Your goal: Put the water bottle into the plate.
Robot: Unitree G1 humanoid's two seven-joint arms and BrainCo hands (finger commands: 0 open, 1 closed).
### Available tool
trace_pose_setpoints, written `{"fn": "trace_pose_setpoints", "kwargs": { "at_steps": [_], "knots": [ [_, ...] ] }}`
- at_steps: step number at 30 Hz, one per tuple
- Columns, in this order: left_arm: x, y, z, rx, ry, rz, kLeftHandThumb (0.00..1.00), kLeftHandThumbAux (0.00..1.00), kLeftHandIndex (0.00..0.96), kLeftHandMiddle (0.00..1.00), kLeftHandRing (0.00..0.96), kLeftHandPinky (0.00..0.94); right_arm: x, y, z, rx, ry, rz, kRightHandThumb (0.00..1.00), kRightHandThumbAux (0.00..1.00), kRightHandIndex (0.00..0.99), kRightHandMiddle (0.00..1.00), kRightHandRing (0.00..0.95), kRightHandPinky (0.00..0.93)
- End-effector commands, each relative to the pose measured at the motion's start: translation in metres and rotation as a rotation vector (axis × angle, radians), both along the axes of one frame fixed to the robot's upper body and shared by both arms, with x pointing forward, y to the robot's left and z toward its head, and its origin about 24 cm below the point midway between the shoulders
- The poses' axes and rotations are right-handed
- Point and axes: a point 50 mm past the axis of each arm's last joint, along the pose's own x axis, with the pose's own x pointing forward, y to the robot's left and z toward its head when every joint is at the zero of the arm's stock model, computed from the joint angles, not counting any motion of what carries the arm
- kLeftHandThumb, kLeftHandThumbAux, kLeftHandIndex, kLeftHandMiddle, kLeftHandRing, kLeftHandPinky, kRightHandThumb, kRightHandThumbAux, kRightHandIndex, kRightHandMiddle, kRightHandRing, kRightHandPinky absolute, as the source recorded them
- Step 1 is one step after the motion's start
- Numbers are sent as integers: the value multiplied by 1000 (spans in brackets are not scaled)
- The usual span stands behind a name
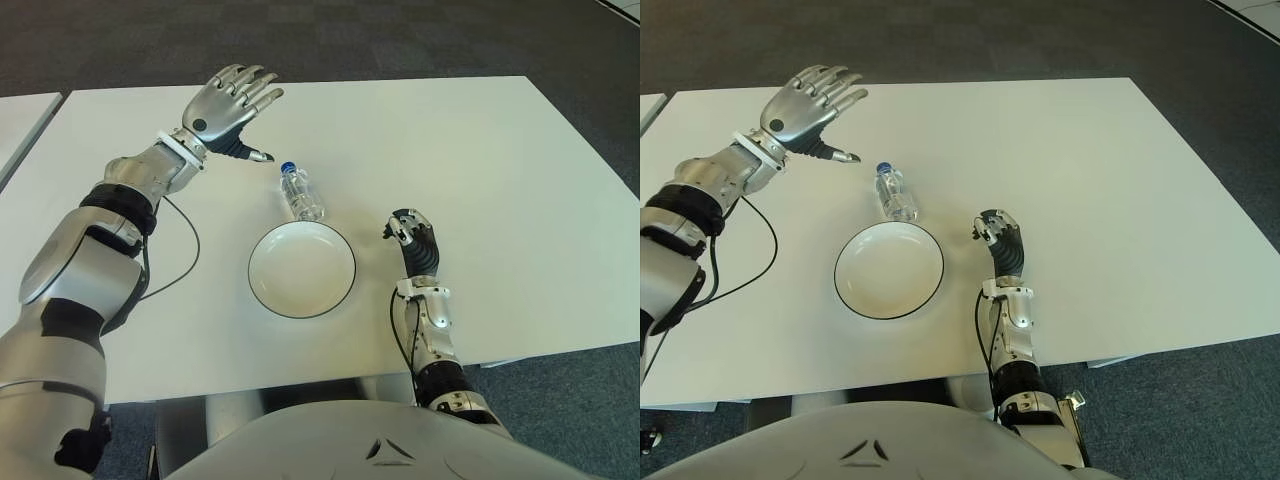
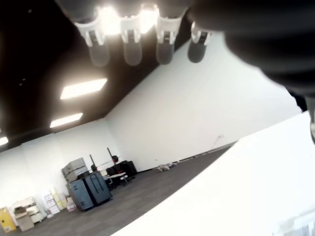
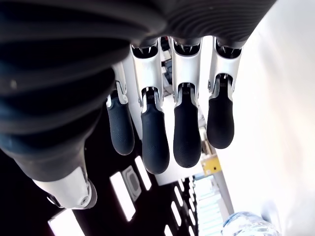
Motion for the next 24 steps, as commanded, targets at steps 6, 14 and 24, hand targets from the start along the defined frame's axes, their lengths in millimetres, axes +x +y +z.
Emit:
{"fn": "trace_pose_setpoints", "kwargs": {
  "at_steps": [6, 14, 24],
  "knots": [
    [-2, -18, -21, 314, -46, -168, 567, 319, 0, 0, 0, 1, -13, 29, -13, 148, 93, -23, 704, 726, 434, 604, 592, 589],
    [-5, -38, -39, 512, -22, -293, 496, 363, 0, 0, 0, 0, -16, 26, -12, 148, 65, -25, 704, 726, 434, 600, 593, 595],
    [-12, -45, -65, 648, 76, -321, 475, 397, 0, 0, 0, 0, -19, 22, -12, 142, 52, -36, 704, 726, 434, 602, 594, 596]
  ]
}}
